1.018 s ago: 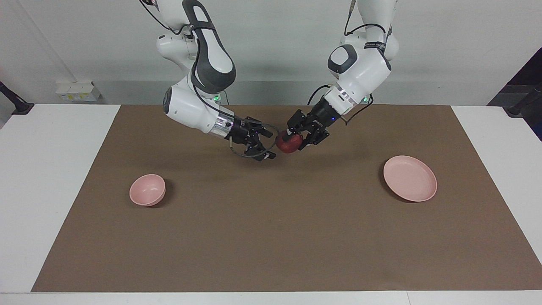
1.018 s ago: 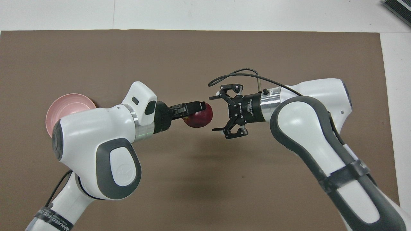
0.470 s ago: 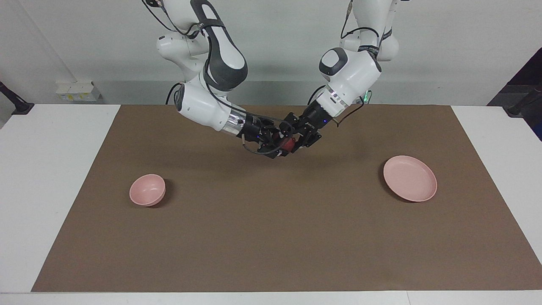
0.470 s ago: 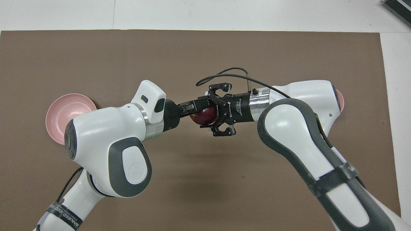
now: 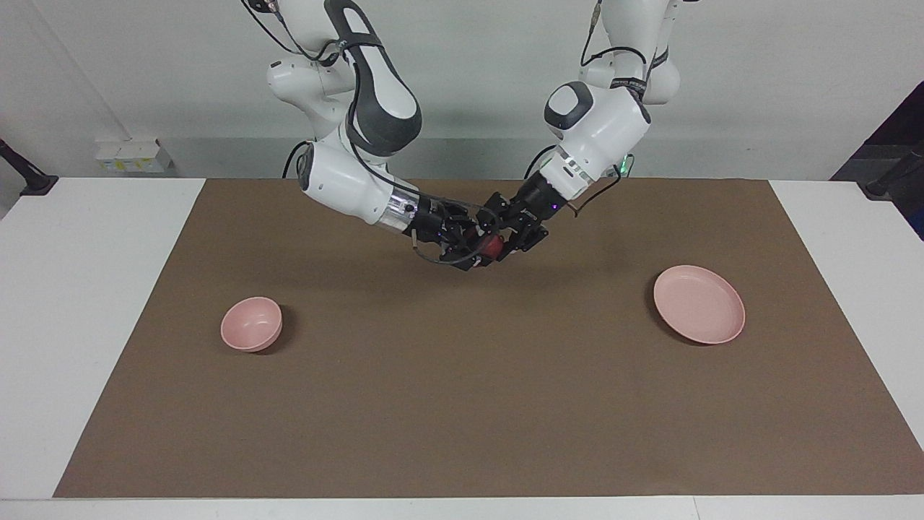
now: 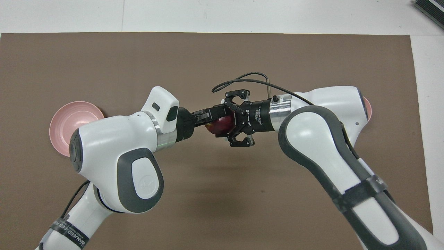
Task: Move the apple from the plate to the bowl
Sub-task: 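Open the left gripper and draw it back while the right gripper holds the apple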
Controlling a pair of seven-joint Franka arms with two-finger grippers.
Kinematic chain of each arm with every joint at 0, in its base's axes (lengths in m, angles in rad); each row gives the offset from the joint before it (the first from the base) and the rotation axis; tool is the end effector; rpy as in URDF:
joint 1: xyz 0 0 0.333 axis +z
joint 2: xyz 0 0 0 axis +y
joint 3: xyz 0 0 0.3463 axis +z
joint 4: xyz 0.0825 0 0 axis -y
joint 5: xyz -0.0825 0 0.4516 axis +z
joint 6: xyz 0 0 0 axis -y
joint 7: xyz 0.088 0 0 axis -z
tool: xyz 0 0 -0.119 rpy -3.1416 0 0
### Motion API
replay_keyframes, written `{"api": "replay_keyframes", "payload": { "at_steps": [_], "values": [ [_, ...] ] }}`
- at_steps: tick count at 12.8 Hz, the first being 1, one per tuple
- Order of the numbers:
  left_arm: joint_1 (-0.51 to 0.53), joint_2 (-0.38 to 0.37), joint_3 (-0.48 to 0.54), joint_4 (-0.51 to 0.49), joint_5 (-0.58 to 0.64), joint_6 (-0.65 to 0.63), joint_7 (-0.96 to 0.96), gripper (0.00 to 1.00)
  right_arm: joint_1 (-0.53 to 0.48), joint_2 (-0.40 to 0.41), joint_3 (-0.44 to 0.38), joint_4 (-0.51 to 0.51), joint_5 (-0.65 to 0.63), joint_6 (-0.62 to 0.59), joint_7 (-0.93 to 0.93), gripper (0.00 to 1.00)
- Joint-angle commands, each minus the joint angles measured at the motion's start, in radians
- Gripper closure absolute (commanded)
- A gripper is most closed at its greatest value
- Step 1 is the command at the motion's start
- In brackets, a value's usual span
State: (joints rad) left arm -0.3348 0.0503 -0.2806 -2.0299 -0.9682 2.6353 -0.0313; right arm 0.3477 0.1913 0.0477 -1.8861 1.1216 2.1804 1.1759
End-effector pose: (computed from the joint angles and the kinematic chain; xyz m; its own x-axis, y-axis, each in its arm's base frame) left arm 0.5554 -0.3707 0.4656 0.9595 0.2285 0.1646 0.0358 -0.6789 0.7334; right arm 0.6251 0.3054 0.4249 0.1527 -0.5777 -0.8019 -0.9881 -0.0754 -0.1339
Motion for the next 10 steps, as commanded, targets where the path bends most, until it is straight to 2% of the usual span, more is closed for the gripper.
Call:
{"api": "replay_keyframes", "payload": {
  "at_steps": [1,2,6,8,10],
  "values": [
    [-0.007,-0.01,0.008,0.023,-0.012,-0.029,-0.044,0.12,-0.012,0.011,0.004,0.012,0.032,-0.016,-0.019,1.0],
    [-0.007,-0.013,0.009,0.022,-0.01,-0.038,-0.051,0.0,-0.013,0.01,0.004,0.012,0.032,-0.017,-0.018,1.0],
    [0.005,-0.046,0.018,0.017,0.025,-0.135,-0.056,0.0,-0.036,-0.015,-0.009,0.024,-0.038,-0.053,-0.024,1.0],
    [0.058,-0.069,0.018,0.013,0.106,-0.22,-0.056,0.0,-0.067,-0.021,-0.009,0.054,-0.149,-0.092,-0.021,1.0],
    [0.115,-0.078,0.018,0.019,0.263,-0.346,-0.055,0.0,-0.108,-0.023,-0.008,0.077,-0.19,-0.129,-0.022,1.0]
  ]
}}
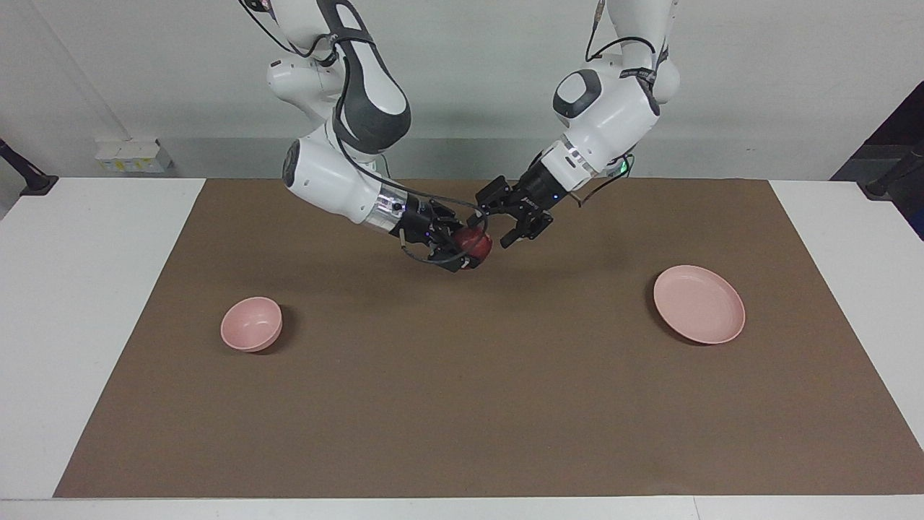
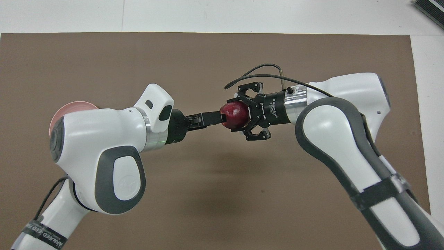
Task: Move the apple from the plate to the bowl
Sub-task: 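Open the left gripper and draw it back while the right gripper holds the apple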
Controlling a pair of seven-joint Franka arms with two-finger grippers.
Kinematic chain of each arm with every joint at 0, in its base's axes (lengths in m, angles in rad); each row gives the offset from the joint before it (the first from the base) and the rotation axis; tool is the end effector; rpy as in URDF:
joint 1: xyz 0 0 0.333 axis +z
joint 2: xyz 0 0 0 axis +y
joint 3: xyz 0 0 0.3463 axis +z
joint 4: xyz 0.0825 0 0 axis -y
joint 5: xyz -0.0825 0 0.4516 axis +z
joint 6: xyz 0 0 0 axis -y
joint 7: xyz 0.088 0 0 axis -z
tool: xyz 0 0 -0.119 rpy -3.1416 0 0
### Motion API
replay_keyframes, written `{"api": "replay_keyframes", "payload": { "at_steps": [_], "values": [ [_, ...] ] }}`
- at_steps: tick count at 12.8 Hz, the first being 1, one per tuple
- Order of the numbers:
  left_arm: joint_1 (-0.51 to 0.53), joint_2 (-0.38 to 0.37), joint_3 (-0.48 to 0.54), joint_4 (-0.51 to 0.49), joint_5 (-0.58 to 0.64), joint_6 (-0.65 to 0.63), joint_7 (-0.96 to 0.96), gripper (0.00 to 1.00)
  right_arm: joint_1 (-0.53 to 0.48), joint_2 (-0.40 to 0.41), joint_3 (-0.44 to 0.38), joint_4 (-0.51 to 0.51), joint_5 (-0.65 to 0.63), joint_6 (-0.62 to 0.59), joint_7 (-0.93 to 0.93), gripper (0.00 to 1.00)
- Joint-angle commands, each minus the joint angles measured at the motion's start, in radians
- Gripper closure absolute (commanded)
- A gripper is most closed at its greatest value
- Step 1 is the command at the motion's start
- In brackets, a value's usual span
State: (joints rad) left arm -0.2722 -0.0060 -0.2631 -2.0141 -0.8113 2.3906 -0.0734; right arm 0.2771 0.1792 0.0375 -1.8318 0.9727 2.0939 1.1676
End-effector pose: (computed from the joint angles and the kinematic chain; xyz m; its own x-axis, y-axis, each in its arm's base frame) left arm 0.5551 -0.3437 0.4903 0.9891 0.0866 0.1191 -0.0150 -0.7455 0.6663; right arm 0.6463 0.2604 0.4537 0.2377 -0.6325 -0.7372 -0.9713 -0.1471 -0.1869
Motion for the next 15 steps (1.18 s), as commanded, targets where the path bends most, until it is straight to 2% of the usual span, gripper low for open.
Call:
{"api": "replay_keyframes", "payload": {
  "at_steps": [1,4,8,11,15],
  "values": [
    [0.073,-0.023,0.001,0.003,0.212,-0.152,-0.013,0.0,-0.047,-0.012,-0.001,0.028,-0.051,-0.051,-0.017,1.0],
    [0.137,-0.023,0.001,0.023,0.496,-0.295,-0.003,0.0,-0.065,-0.021,-0.001,0.034,-0.107,-0.055,-0.022,1.0],
    [0.218,-0.023,0.001,0.035,0.709,-0.335,-0.002,0.0,-0.105,-0.023,-0.001,0.062,-0.167,-0.055,-0.029,1.0],
    [0.284,-0.031,0.001,0.098,0.803,-0.381,0.012,0.0,-0.107,-0.023,0.001,0.097,-0.351,-0.057,-0.094,1.0],
    [0.327,-0.028,0.004,0.273,0.816,-0.574,0.082,0.0,-0.133,-0.023,-0.001,0.101,-0.46,-0.072,-0.27,1.0]
  ]
}}
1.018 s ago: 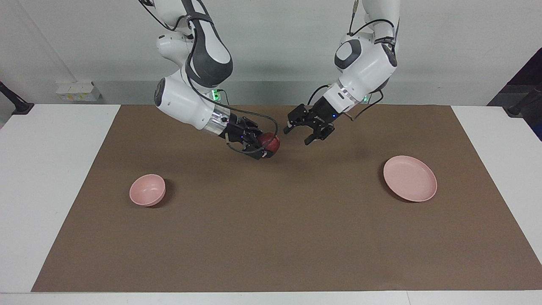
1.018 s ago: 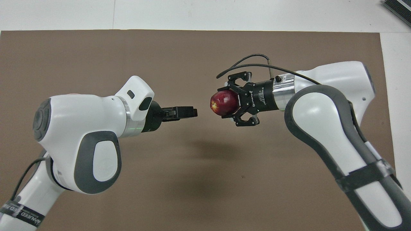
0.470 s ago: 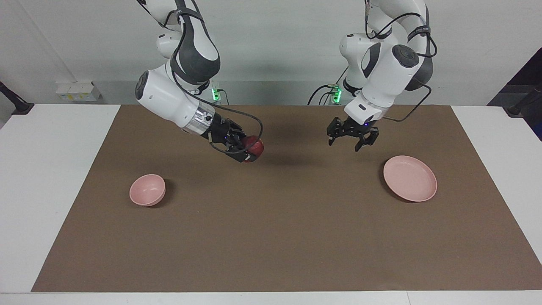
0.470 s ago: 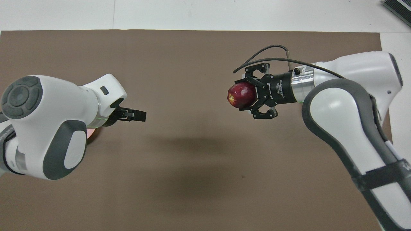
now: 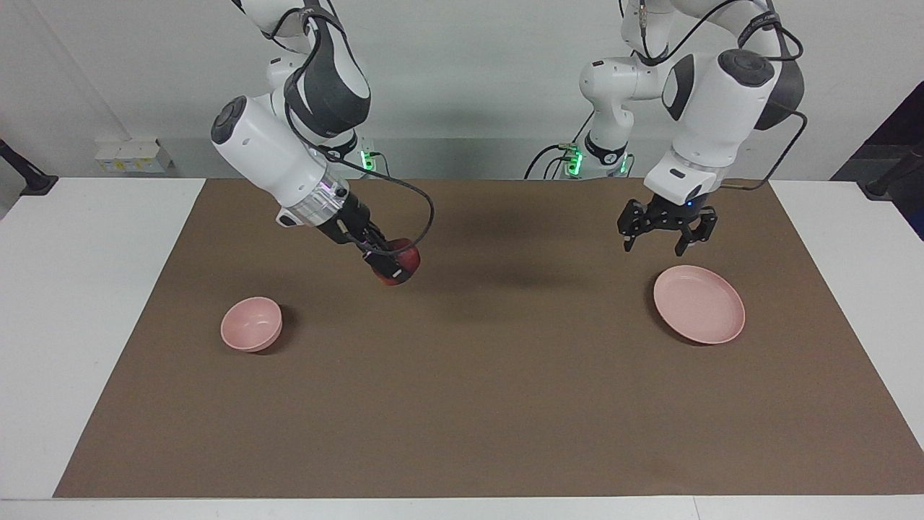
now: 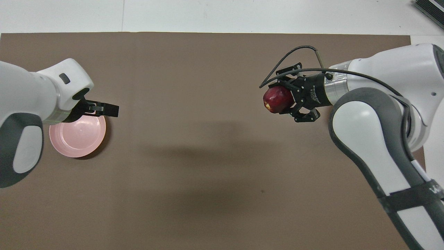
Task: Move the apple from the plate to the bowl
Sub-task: 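Carry the apple with the right gripper over the small pink bowl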
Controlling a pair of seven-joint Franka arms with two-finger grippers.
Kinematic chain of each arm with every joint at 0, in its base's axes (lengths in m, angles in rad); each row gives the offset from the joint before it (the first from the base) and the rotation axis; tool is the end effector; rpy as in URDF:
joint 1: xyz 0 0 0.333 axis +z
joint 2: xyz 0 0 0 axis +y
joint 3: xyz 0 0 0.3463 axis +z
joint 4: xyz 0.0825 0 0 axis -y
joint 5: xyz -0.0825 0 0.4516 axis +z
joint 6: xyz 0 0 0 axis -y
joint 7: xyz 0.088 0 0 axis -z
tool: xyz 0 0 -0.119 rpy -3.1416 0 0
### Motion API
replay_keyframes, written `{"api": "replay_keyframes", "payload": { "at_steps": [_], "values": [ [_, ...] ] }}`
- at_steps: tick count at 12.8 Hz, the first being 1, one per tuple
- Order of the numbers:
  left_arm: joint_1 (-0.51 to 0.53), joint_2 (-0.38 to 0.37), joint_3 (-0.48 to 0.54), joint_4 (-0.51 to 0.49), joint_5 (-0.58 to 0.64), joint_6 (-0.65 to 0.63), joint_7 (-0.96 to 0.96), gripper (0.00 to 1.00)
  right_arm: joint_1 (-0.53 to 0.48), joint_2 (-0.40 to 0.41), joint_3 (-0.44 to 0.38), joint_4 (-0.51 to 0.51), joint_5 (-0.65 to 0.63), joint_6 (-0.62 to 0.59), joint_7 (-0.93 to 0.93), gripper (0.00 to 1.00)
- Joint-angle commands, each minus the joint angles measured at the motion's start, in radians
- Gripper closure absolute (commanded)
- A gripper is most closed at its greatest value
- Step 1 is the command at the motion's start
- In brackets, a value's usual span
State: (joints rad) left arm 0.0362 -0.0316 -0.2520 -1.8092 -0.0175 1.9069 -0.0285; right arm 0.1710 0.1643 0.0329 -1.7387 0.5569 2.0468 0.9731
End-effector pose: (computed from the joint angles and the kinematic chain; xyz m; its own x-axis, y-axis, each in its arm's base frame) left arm 0.6179 -0.1387 0.5624 0.9754 -0.1797 0.1276 -0.1828 -0.9831 0.0129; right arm 0.6780 0.1743 0.4963 0.5624 -0.7376 -0.3737 -0.8222 -0.4511 -0.3471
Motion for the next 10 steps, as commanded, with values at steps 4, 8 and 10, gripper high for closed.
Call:
{"api": "replay_keyframes", "payload": {
  "at_steps": [4,8,10],
  "values": [
    [0.047,0.007,-0.006,0.192,0.014,-0.233,0.084,0.0,-0.048,-0.006,0.004,0.005,-0.225,-0.025,-0.27,1.0],
    [0.067,0.015,-0.003,0.26,0.01,-0.31,0.108,0.0,-0.08,-0.005,0.004,-0.002,-0.406,-0.007,-0.474,1.0],
    [0.044,0.038,0.035,0.306,0.011,-0.371,0.143,0.0,-0.105,0.0,0.004,-0.005,-0.501,0.007,-0.569,1.0]
  ]
}}
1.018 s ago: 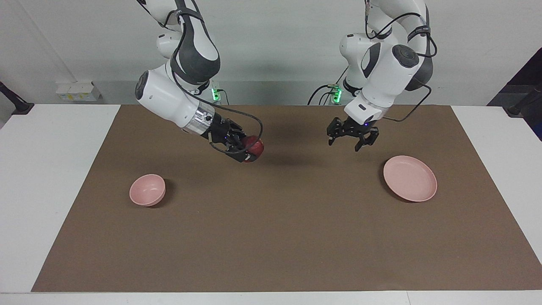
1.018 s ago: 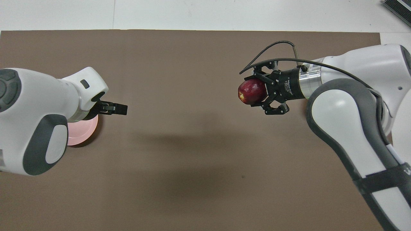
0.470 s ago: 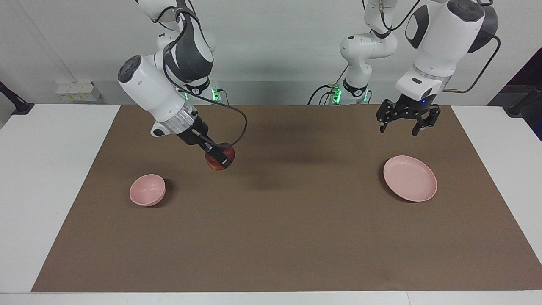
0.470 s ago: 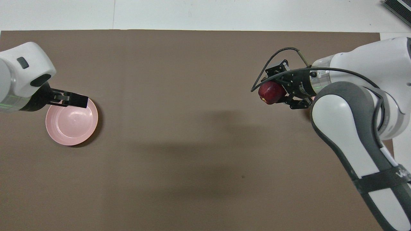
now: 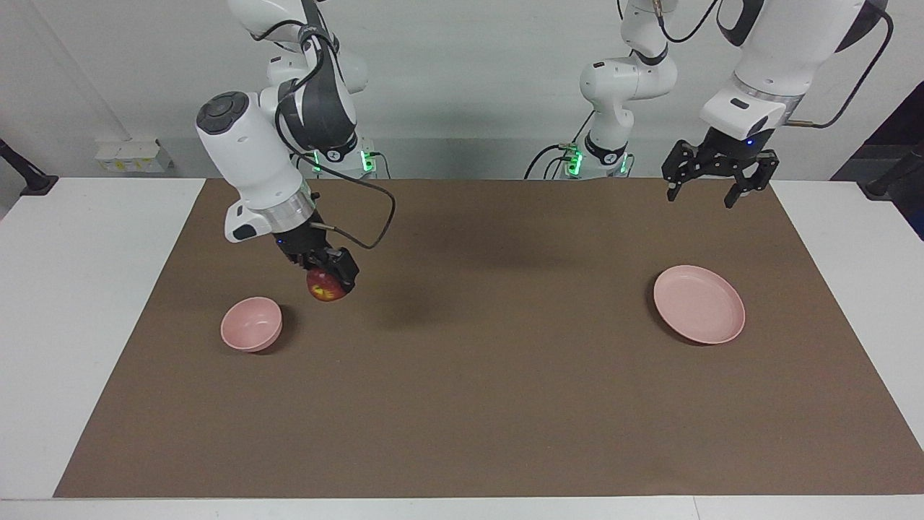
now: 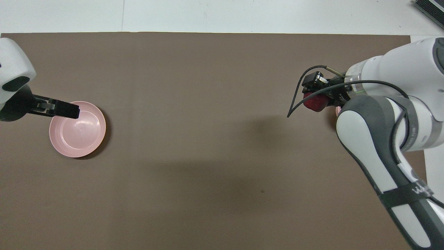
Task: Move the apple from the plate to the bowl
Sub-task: 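Carry the apple with the right gripper over the small pink bowl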
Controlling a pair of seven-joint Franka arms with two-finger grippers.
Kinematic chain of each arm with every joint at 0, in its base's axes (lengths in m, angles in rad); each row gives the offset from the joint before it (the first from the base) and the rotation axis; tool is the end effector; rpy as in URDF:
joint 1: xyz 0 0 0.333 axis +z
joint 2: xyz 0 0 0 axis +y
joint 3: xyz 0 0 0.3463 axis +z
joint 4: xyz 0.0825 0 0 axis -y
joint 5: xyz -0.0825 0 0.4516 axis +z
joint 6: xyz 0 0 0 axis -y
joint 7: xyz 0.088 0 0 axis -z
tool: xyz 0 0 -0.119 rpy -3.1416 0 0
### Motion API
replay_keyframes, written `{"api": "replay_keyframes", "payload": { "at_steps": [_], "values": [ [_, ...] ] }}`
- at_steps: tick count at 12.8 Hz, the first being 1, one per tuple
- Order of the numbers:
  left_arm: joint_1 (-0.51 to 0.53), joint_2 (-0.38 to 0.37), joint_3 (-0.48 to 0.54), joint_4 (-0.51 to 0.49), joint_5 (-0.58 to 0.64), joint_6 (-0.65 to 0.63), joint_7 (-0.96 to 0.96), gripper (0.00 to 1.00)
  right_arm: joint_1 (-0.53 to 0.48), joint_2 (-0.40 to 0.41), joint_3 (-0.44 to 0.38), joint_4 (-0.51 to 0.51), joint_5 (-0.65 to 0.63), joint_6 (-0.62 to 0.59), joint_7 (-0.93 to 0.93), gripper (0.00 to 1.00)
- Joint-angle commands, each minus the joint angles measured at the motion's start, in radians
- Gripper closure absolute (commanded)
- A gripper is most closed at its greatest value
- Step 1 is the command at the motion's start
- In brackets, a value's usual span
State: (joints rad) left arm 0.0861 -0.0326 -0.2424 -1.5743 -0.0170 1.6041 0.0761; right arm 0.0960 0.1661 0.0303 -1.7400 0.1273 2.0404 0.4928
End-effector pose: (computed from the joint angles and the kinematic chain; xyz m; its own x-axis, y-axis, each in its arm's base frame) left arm 0.6075 -0.1003 0.6635 0.9713 -0.2298 0.0619 -0.2305 -0.9731 0.0045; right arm 0.6891 0.0949 0.4847 0.9108 -0.4091 0.0557 -0.3949 -0.9026 -0.1716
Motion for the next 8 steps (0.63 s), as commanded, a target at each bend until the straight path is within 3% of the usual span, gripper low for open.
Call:
{"api": "replay_keyframes", "payload": {
  "at_steps": [1,3,8],
  "values": [
    [-0.05,0.043,0.098,0.089,0.009,-0.085,0.065,0.0,-0.048,0.0,0.007,-0.028,-0.115,0.048,-0.12,1.0],
    [-0.149,0.043,0.219,0.097,0.009,-0.093,0.099,0.0,-0.094,-0.005,0.007,-0.097,-0.168,0.159,-0.216,1.0],
    [-0.202,0.04,0.31,0.096,-0.012,-0.088,0.134,0.0,-0.209,-0.042,0.007,-0.324,-0.282,0.464,-0.366,1.0]
  ]
}}
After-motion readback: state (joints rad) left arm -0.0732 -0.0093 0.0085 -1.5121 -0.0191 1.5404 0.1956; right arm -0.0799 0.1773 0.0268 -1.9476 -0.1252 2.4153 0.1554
